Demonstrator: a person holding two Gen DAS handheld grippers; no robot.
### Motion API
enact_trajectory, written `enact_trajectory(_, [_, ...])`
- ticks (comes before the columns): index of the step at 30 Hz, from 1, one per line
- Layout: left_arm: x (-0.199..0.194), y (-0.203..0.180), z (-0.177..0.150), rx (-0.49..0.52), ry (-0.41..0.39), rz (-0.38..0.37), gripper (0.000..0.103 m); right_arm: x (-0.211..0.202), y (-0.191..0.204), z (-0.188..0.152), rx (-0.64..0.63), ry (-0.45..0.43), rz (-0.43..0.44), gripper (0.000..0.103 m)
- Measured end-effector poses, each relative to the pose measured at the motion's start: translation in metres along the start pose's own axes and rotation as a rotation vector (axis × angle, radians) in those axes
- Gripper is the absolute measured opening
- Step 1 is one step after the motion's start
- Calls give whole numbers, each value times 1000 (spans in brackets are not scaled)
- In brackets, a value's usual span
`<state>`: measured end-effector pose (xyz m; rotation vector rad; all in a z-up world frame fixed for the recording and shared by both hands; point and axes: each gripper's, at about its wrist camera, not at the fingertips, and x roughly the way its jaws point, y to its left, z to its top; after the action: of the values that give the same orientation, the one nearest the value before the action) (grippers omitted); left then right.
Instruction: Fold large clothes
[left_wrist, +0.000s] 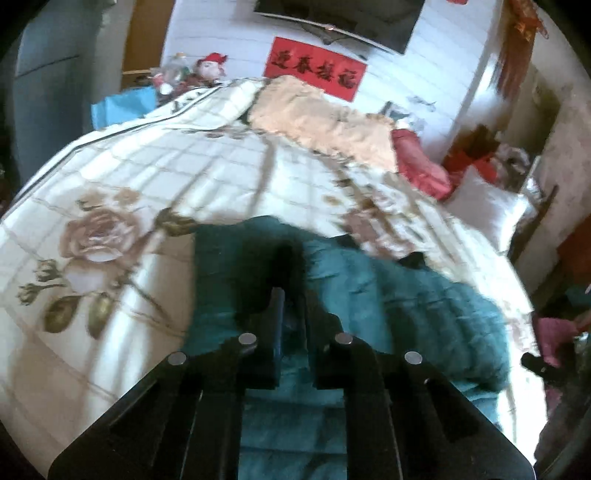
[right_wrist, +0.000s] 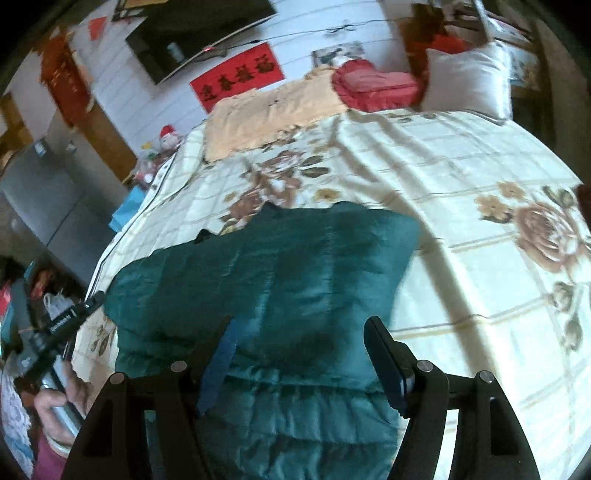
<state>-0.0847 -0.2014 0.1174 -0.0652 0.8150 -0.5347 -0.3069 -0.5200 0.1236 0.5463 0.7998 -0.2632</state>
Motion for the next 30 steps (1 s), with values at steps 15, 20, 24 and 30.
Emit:
enact_trajectory(15, [4, 33, -19, -238, 56, -213, 83, 14, 26, -12, -21, 11, 8, 68])
enact_trajectory(20, [29, 16, -13, -232, 136, -189, 82, 6, 22, -11, -4, 15, 17, 68])
enact_trajectory(24, [57, 6, -17, -224, 192, -141, 82, -4, 18, -13, 6, -2, 19, 68])
enact_trajectory(30, [37, -5, -12, -124, 118, -140, 17, -5, 21, -11, -3, -4, 7, 68])
